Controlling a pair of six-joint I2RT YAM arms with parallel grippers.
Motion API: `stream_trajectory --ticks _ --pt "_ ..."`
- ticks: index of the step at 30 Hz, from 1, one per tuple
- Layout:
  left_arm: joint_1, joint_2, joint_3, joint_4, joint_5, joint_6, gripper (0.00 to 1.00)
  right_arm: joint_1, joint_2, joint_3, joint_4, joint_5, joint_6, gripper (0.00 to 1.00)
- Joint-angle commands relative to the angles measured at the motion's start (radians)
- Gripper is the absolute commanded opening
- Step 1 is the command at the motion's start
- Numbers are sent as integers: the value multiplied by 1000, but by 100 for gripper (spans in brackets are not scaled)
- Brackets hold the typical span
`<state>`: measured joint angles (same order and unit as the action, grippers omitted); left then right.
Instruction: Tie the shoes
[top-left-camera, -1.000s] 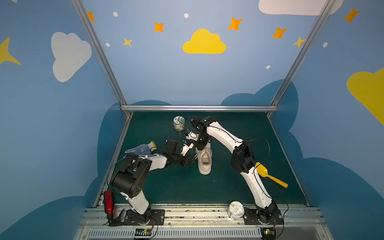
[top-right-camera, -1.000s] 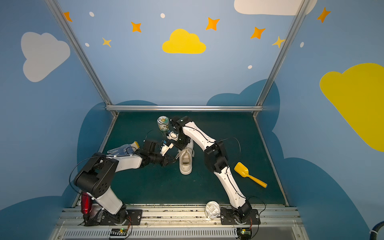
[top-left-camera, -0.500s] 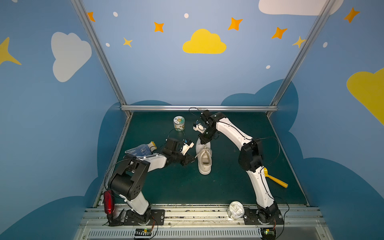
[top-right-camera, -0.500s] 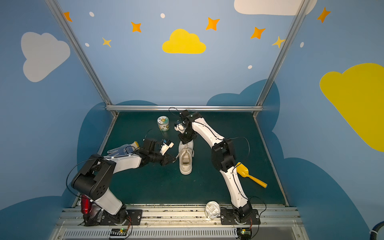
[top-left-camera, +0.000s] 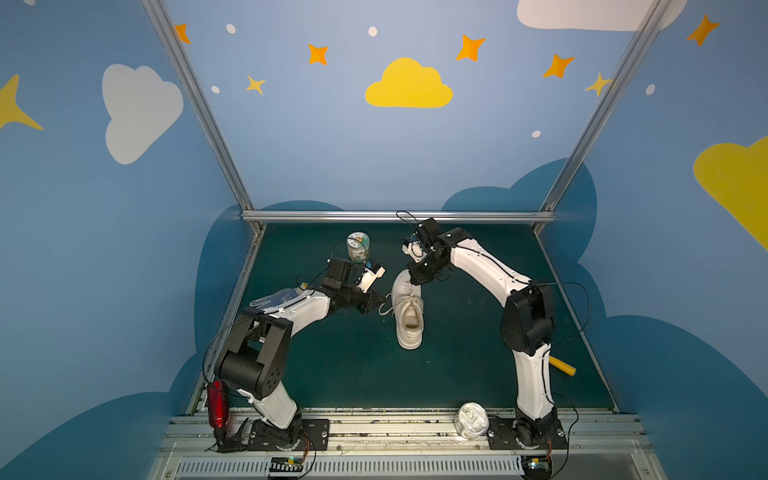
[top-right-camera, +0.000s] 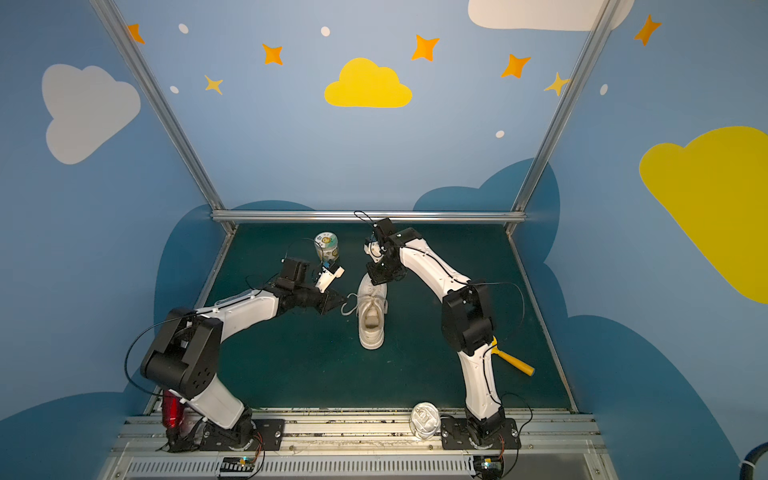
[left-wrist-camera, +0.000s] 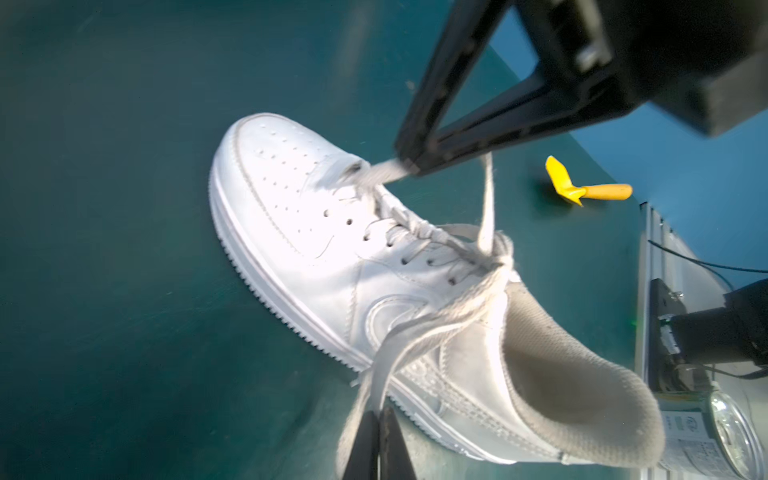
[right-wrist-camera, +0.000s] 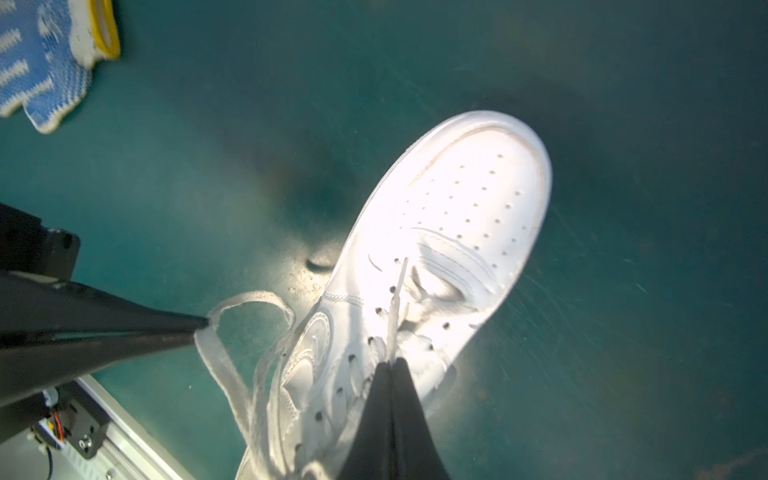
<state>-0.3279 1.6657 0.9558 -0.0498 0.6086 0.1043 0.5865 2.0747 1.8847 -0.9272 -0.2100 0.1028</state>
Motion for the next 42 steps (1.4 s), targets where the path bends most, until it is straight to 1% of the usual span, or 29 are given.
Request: stream_trajectory --ticks 1,5,9,17,18,19,21,22,24,25,27,30,31,32,33,34,35,37,39,40,42 --pt "9 -14 53 -101 -3 59 7 -9 -70 -55 79 34 66 0" --pt "10 16 109 -159 -7 90 7 -18 -110 -129 120 66 116 0" --pt "8 47 149 -199 -5 119 7 -33 -127 -185 158 62 168 0" --pt "10 118 246 -279 -21 152 7 -54 -97 -189 122 97 222 0" --pt "10 123 251 -283 -21 152 7 -54 -97 -194 123 107 228 3" --pt "10 129 257 -286 -19 153 7 -54 -97 -200 123 118 233 13" --pt "9 136 264 -289 -15 154 7 -55 -97 -214 128 127 235 18" --pt "9 140 265 -291 -15 155 7 -56 -95 -219 128 131 236 25" --pt "7 144 268 -295 -15 158 7 -60 -91 -225 125 136 238 34" --pt "8 144 270 -299 -16 162 7 -64 -93 -233 129 140 240 40" --pt "8 146 273 -306 -21 169 7 -74 -99 -251 139 140 240 43" --pt "10 148 282 -320 -17 175 8 -99 -122 -274 151 114 226 44" --pt "11 152 286 -324 -18 176 10 -107 -136 -286 162 96 215 44" --pt "12 153 291 -328 -19 176 16 -116 -147 -298 163 88 209 44" --pt "12 155 295 -330 -19 176 29 -127 -158 -309 165 68 202 44" --pt "13 155 300 -332 -15 176 37 -141 -172 -325 176 31 191 44" --pt "14 157 303 -331 -11 176 37 -151 -183 -338 181 9 192 44" --pt "17 153 308 -328 -7 176 43 -173 -214 -385 217 -83 173 44" --pt "23 141 306 -320 0 175 46 -200 -243 -437 253 -148 185 44" --pt "25 129 299 -309 5 175 49 -218 -254 -467 286 -214 192 44" --pt "28 105 290 -298 19 182 54 -250 -267 -511 330 -299 228 43"
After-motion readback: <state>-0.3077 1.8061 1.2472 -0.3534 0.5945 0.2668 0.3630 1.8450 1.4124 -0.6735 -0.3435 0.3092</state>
